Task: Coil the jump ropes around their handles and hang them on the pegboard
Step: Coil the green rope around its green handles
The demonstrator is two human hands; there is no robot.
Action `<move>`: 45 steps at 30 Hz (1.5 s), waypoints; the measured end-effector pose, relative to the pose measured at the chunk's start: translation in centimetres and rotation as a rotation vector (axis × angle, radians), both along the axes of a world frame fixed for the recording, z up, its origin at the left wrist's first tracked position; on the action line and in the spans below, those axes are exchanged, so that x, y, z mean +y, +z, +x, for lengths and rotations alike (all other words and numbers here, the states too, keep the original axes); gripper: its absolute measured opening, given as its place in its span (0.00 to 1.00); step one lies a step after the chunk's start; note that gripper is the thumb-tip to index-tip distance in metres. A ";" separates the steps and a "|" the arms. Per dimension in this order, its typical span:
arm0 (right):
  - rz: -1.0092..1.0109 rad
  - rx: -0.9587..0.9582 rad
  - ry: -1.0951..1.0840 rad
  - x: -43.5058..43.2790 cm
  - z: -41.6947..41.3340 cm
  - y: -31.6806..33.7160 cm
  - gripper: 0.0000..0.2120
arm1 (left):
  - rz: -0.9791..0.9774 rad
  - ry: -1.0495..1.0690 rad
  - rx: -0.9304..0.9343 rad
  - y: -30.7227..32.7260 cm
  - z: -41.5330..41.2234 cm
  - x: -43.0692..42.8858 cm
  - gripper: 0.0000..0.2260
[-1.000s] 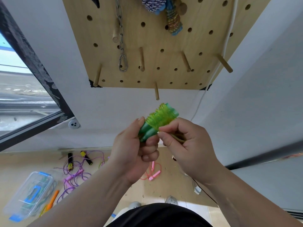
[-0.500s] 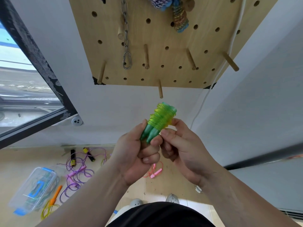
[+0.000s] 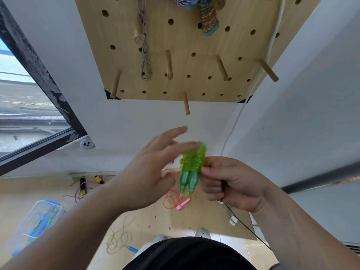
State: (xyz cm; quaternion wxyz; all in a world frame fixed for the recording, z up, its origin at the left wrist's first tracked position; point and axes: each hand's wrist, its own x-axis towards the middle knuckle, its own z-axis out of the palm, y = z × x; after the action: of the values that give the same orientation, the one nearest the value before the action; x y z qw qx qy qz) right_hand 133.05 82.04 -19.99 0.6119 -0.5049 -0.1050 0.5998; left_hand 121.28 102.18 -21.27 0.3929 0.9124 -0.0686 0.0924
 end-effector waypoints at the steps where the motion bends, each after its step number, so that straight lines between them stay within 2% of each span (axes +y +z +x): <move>1: 0.020 0.041 0.039 -0.3 0.2 -0.2 0.06 | 0.152 -0.094 -0.004 0.6 0.1 0.1 0.37; 3: 0.070 0.087 0.102 -0.5 0.4 -0.6 0.08 | 0.365 -0.178 -0.074 1.0 0.4 0.1 0.34; 4: 0.092 0.106 0.107 -0.5 0.4 -0.7 0.10 | 0.386 -0.196 -0.112 0.9 0.8 0.0 0.31; 6: 0.094 0.120 0.077 -0.1 0.1 -0.8 0.15 | 0.318 -0.210 -0.129 0.3 1.4 0.3 0.26; 8: 0.007 0.049 0.041 0.4 -0.4 -0.4 0.20 | 0.241 -0.169 -0.109 -0.6 1.8 0.4 0.21; 11: -0.180 -0.169 -0.018 1.2 -1.3 0.2 0.27 | 0.062 -0.088 0.043 -1.4 1.8 -0.3 0.18; 14: -0.359 -0.366 -0.031 1.6 -1.9 0.3 0.35 | -0.121 -0.048 0.096 -2.1 1.8 -1.5 0.08; 15: -0.414 -0.427 -0.034 1.6 -2.0 0.2 0.35 | -0.187 -0.038 0.126 -2.3 1.8 -1.8 0.08; 17: -0.501 -0.605 -0.052 1.6 -1.9 -0.1 0.30 | -0.323 0.007 0.215 -2.9 1.7 -2.4 0.10; 20: -0.557 -0.980 -0.027 1.2 -1.7 -0.7 0.21 | -0.548 0.133 0.347 -3.8 1.2 -3.3 0.12; 24: -0.570 -1.435 0.075 0.8 -1.9 -1.5 0.20 | -0.846 0.240 0.496 -4.2 1.1 -3.9 0.20; 27: -0.539 -1.608 0.191 0.8 -1.6 -1.5 0.19 | -1.072 0.262 0.590 -3.9 0.8 -4.2 0.19; 32: -0.385 -1.589 0.344 0.3 -0.5 -0.3 0.17 | -1.313 0.309 0.688 -3.2 0.3 -3.8 0.18; 36: -0.211 -1.349 0.144 -0.1 -0.7 0.8 0.16 | -1.294 0.377 0.695 -3.5 -0.1 -2.9 0.18; 41: -0.251 -1.276 0.024 0.2 -0.7 0.5 0.15 | -1.405 0.388 0.600 -3.0 -0.5 -2.7 0.20; 43: -0.266 -1.273 0.027 0.4 -1.4 -0.1 0.21 | -1.446 0.399 0.564 -2.6 -0.5 -2.7 0.21; 45: -0.253 -1.299 0.011 0.6 -2.0 -0.7 0.22 | -1.473 0.402 0.558 -2.6 -0.5 -2.9 0.21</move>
State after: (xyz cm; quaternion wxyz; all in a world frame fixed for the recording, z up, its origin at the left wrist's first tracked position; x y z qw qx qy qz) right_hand 131.07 82.61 -20.73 0.3570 -0.8314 -0.3839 0.1844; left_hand 120.75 99.30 -23.86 0.8709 0.4042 0.2755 -0.0480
